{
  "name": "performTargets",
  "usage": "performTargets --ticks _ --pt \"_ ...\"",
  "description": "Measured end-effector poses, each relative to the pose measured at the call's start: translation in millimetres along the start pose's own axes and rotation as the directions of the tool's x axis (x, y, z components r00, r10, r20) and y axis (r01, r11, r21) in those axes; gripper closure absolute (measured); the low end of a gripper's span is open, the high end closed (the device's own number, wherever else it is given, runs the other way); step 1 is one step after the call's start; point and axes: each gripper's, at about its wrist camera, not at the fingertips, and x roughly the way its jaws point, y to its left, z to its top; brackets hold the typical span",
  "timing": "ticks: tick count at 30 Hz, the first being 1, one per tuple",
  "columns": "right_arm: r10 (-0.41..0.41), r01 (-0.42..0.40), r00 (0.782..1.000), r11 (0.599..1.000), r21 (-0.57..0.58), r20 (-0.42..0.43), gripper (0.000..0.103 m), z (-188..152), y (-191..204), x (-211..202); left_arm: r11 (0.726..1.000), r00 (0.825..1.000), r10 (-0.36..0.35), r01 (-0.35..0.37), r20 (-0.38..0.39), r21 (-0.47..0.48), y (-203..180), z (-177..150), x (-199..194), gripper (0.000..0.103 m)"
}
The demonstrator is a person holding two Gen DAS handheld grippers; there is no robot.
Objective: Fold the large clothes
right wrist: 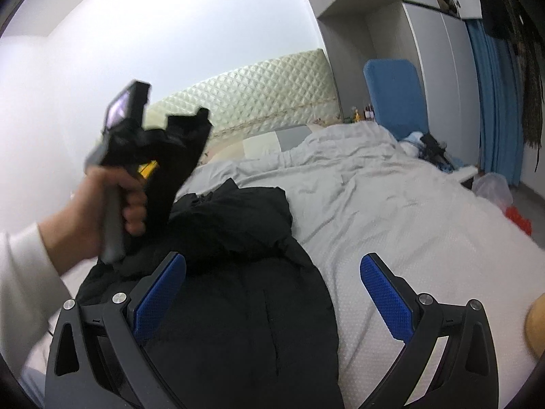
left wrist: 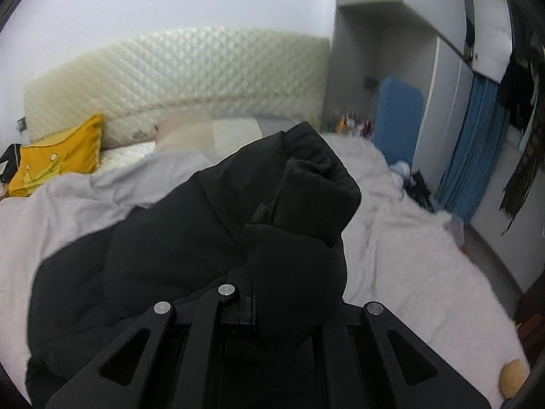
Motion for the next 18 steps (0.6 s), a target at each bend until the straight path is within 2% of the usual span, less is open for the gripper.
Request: performTargets --ticks 6,10,13,18 --pt "0.004 -0.004 1.0 0.999 0.037 -0.018 0.0 -1.5 -11.9 14.8 1.0 0.996 0.008 -0.006 -0.085 0.027 2.8 -33.8 67.3 0.096" --pt "0.006 -0.005 1.0 0.999 0.045 -0.022 0.0 -1.6 -14.6 21.8 1.0 0.986 0.019 -0.015 -0.163 0.025 3.9 -52.9 104.4 0.095" --pt "0.004 -0.003 1.0 0.999 0.046 -0.03 0.0 -3.1 -15.9 26.3 0.999 0.984 0.033 -0.028 -0.176 0.032 3.3 -59.1 119.6 0.093" --pt "-0.01 0.012 0.999 0.999 0.053 -0.045 0.0 -5.0 -18.7 32.6 0.997 0.98 0.058 -0.046 -0.192 0.069 0.0 -56.6 120.6 0.093"
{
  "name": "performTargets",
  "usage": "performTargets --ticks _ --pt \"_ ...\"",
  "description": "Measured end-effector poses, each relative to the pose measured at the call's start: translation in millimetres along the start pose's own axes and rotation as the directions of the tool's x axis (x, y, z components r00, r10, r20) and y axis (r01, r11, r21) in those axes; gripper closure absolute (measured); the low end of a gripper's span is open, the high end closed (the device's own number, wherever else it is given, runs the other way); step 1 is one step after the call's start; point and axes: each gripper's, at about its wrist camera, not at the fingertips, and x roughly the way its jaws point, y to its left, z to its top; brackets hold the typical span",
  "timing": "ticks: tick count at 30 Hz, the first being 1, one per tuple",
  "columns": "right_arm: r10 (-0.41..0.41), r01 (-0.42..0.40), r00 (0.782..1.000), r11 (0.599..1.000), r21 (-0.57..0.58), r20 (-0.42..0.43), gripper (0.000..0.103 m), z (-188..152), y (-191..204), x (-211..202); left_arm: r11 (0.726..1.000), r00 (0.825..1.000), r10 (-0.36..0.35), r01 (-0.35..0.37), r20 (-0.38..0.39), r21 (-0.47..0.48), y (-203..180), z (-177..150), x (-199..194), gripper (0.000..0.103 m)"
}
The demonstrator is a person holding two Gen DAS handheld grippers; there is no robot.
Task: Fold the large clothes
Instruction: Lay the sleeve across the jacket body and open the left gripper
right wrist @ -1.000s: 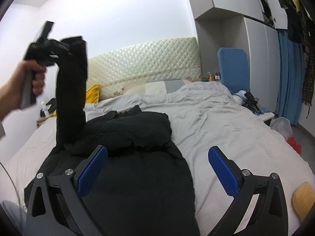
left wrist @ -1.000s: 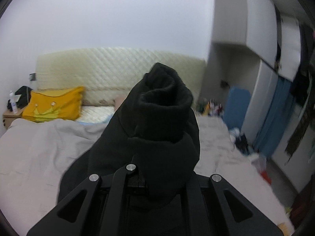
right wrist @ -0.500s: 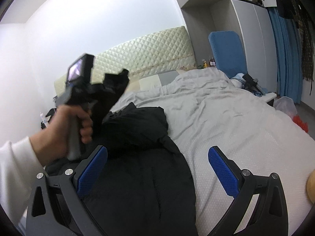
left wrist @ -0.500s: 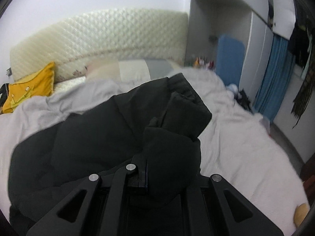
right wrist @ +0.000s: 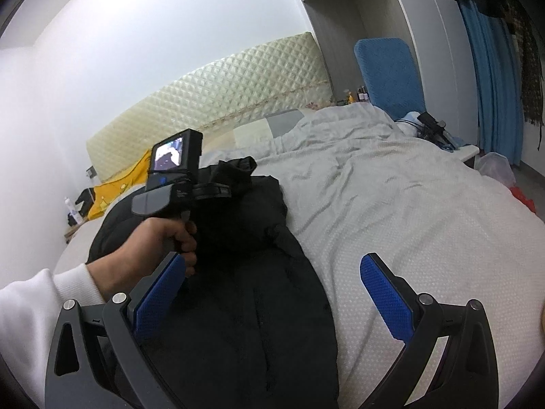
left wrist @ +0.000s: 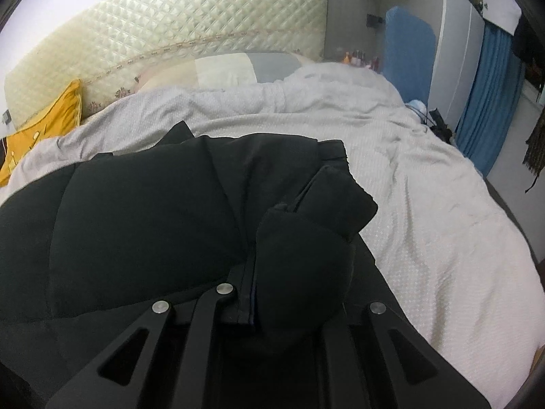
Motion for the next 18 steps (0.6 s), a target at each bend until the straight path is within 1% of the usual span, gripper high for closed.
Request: performTargets --ticks 5,8,9,10,11,12,13,16,18 --pt "-0.011 0.011 1.0 1.0 -0.002 0.003 0.0 -1.6 0.1 -1.5 1.0 1.0 0.016 -0.016 -0.014 0.02 -3.6 4.4 -15.8 0.09" --pt "-0.019 0.019 1.0 1.0 -0.011 0.017 0.0 -1.6 1.0 -4.2 1.0 1.0 0.013 -0.014 0.017 0.007 -1.3 8.0 -34.2 0.084" --pt "-0.022 0.022 1.0 1.0 -0.013 0.023 0.0 -1.6 0.9 -5.8 1.0 1.0 0.015 -0.015 0.026 0.014 -1.8 9.2 -41.2 0.075" --pt "-0.024 0.024 0.999 1.0 -0.011 0.027 0.0 -1.4 0.2 -6.7 1.0 0.999 0.017 -0.018 0.037 0.022 -2.6 10.1 -47.9 0.061" --pt "-0.023 0.023 0.999 1.0 -0.008 0.032 0.0 -1.0 -1.2 -7.9 0.999 0.998 0.021 -0.022 0.051 0.031 -3.0 11.0 -55.1 0.05" --pt "-0.021 0.021 0.999 1.0 -0.005 0.038 0.0 -0.7 -2.5 -9.2 0.999 0.997 0.031 -0.034 0.069 0.038 -3.0 11.9 -64.3 0.031" --pt "-0.019 0.019 0.999 1.0 -0.003 0.046 0.0 -0.5 -3.2 -10.8 0.999 0.995 0.031 -0.035 0.091 0.037 -1.6 13.0 -75.3 0.021" --pt "-0.011 0.012 0.998 1.0 -0.01 0.061 0.0 1.1 -2.9 -12.3 1.0 0.992 -0.001 -0.001 0.123 0.02 5.9 17.9 -105.7 0.02" --pt "-0.006 0.008 0.998 1.0 -0.021 0.068 0.0 1.5 -0.4 -13.2 1.0 0.99 -0.003 0.002 0.139 0.011 11.1 21.3 -125.8 0.02"
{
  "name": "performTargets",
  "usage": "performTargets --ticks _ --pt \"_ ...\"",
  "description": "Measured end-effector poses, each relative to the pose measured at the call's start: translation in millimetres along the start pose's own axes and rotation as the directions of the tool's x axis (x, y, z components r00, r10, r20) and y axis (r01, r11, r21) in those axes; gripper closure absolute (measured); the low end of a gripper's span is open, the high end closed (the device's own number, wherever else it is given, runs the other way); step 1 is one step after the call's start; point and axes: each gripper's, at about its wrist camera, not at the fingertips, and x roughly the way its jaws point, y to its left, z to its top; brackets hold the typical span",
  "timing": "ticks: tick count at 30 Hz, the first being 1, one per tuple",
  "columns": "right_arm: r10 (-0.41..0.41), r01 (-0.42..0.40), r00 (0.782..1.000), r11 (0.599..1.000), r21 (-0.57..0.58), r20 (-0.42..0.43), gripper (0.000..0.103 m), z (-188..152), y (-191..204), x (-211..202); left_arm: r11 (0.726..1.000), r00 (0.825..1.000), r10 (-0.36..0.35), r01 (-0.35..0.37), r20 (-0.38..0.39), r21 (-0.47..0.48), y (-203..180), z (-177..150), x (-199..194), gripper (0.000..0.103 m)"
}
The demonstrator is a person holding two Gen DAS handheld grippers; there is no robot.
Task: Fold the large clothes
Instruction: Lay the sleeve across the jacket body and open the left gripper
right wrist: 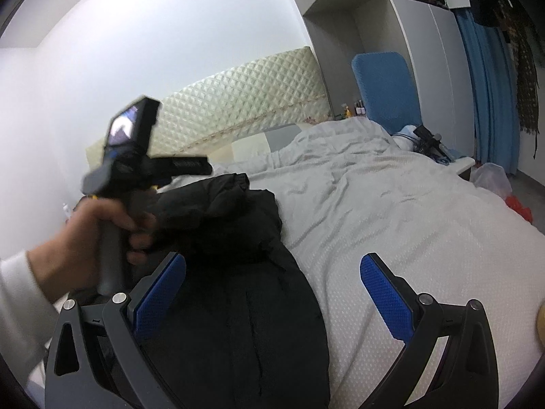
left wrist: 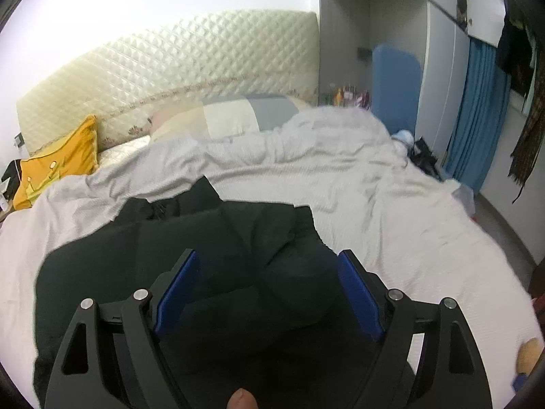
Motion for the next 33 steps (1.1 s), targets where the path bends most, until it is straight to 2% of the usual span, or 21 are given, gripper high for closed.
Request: performTargets --ticks 7,11,18,23,27,33 --pt "0.019 -0.016 0.999 0.998 -0.054 0.051 0.0 3.5 9.1 -6.1 1.0 0.996 0.004 -0.002 0.087 -0.026 25.6 19.8 -90.2 0.02" --pt "0.037 -0.034 0.998 0.997 -0.063 0.052 0.0 5.4 13.5 -9.1 0.999 0.993 0.014 -0.009 0.117 -0.045 40.5 26.2 -144.5 0.02" --pt "0.058 -0.049 0.995 0.994 -0.103 0.084 0.0 10.0 28.4 -30.9 0.997 0.979 0.031 -0.016 0.203 -0.073 68.5 18.4 -254.0 0.02" --pt "0.087 -0.074 0.991 0.99 -0.122 0.102 0.0 13.3 41.7 -50.5 0.993 0.972 0.046 -0.021 0.23 -0.113 89.3 -12.1 -313.5 0.02" --pt "0.105 -0.092 0.988 0.989 -0.115 0.116 0.0 12.4 47.1 -64.0 0.99 0.964 0.097 -0.068 0.248 -0.123 103.1 -46.6 -346.8 0.02" --pt "0.123 -0.109 0.988 0.984 -0.144 0.094 0.0 7.3 60.7 -74.1 0.986 0.971 0.119 -0.092 0.206 -0.136 123.8 -102.9 -360.4 0.02"
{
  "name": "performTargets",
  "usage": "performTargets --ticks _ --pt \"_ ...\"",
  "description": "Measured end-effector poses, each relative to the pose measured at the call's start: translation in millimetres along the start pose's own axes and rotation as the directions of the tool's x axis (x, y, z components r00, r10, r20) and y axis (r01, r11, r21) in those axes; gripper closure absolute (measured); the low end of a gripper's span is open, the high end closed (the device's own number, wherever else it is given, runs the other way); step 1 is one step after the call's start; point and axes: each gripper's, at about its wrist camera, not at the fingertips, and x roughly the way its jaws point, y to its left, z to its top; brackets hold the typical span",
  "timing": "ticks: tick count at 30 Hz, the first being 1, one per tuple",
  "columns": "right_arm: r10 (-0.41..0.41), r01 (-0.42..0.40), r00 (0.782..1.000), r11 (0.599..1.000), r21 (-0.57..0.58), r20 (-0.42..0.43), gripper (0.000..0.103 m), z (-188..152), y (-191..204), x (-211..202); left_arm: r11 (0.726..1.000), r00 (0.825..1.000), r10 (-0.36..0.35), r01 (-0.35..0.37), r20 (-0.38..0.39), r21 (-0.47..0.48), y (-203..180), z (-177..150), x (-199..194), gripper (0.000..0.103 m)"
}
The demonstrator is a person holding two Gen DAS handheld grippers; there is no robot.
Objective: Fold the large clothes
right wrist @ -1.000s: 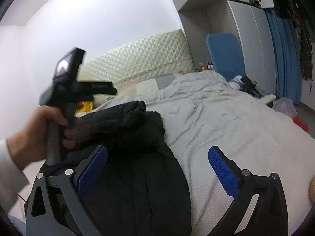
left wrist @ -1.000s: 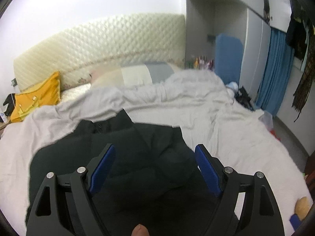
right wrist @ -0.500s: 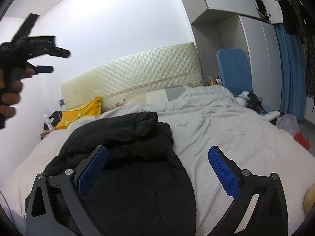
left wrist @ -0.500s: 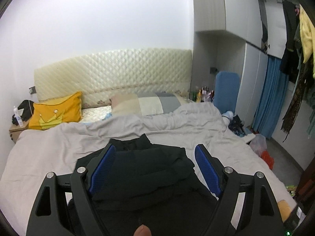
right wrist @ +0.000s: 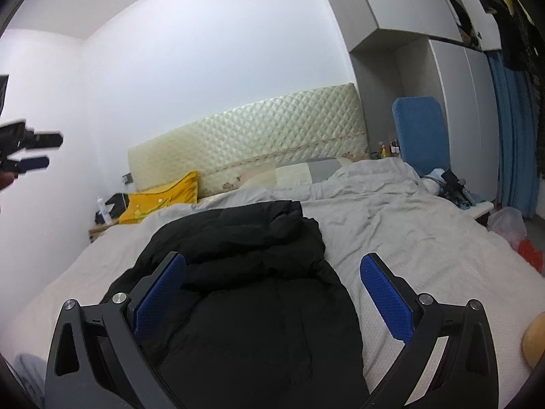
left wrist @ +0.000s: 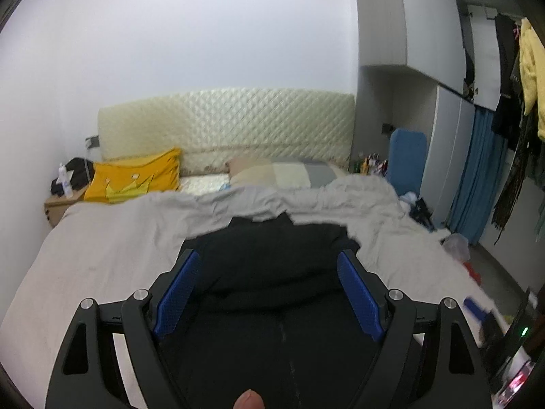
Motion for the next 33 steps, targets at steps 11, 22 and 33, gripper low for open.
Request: performTargets --ticks 11,22,33 --pt "0.029 -0.037 0.993 0.997 -0.07 -0.119 0.0 -20.0 26.9 1.0 0.996 0.988 0.06 -0.068 -0.141 -0.054 59.2 -119.3 27.1 0.02" --pt "0.026 -0.042 0.951 0.998 -0.045 -0.308 0.0 -48.3 19.8 33.0 0.981 0.95 0.097 -0.142 -0.297 -0.134 109.5 -201.7 68.9 0.02" --pt "0.048 0.101 0.794 0.973 0.208 -0.606 0.0 -77.9 -48.1 75.7 0.963 0.918 0.028 -0.131 -0.397 -0.235 134.5 -219.1 94.8 0.02"
